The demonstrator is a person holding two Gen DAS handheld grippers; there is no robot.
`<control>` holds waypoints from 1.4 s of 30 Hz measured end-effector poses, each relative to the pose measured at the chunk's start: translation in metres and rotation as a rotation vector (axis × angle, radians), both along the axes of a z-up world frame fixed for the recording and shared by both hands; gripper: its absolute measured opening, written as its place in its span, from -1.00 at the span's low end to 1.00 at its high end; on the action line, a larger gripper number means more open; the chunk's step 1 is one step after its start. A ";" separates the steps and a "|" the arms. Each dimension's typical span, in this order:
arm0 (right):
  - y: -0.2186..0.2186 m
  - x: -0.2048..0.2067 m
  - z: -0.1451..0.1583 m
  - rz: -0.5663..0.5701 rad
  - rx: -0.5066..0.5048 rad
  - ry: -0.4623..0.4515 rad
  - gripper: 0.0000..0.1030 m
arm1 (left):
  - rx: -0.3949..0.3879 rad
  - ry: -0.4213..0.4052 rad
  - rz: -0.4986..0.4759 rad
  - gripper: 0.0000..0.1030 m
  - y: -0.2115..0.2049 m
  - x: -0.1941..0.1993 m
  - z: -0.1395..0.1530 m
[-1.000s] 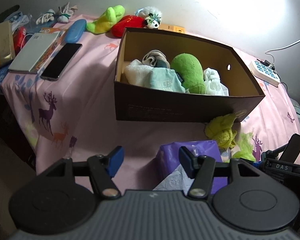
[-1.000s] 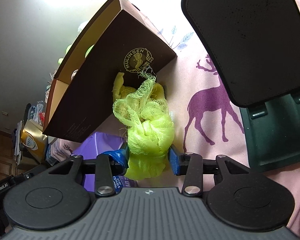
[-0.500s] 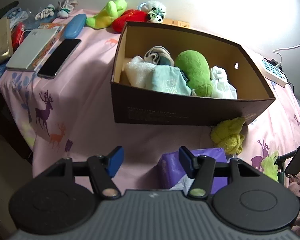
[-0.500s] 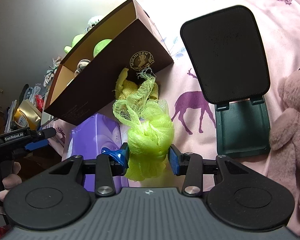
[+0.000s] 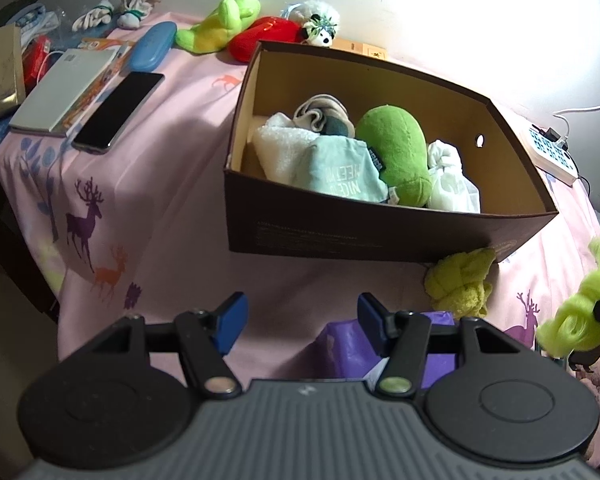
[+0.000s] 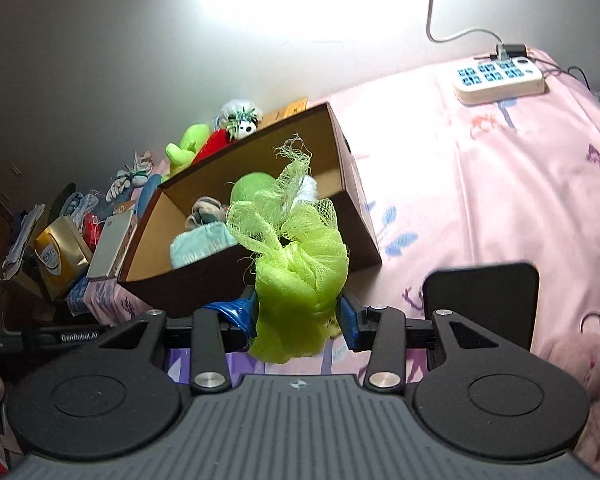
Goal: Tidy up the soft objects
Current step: 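Lift the lime mesh puff with the right gripper toward the box, then lower the lime puff into the brown box and open the right gripper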
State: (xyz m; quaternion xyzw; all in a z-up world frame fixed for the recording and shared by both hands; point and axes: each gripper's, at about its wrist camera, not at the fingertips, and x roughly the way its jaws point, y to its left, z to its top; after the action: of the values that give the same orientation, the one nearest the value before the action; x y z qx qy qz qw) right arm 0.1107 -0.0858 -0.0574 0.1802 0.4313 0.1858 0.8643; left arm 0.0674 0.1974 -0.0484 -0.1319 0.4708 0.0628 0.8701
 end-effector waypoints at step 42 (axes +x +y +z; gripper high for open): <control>0.080 0.121 -0.019 0.162 -0.420 -0.097 -0.46 | 0.014 0.051 0.138 0.17 0.032 -0.024 -0.013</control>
State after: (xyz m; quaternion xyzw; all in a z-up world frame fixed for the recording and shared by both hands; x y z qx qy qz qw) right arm 0.2313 -0.0056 -0.0763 -0.0480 0.4314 0.1692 0.8849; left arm 0.0435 0.2292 -0.0613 -0.1562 0.4820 0.1294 0.8524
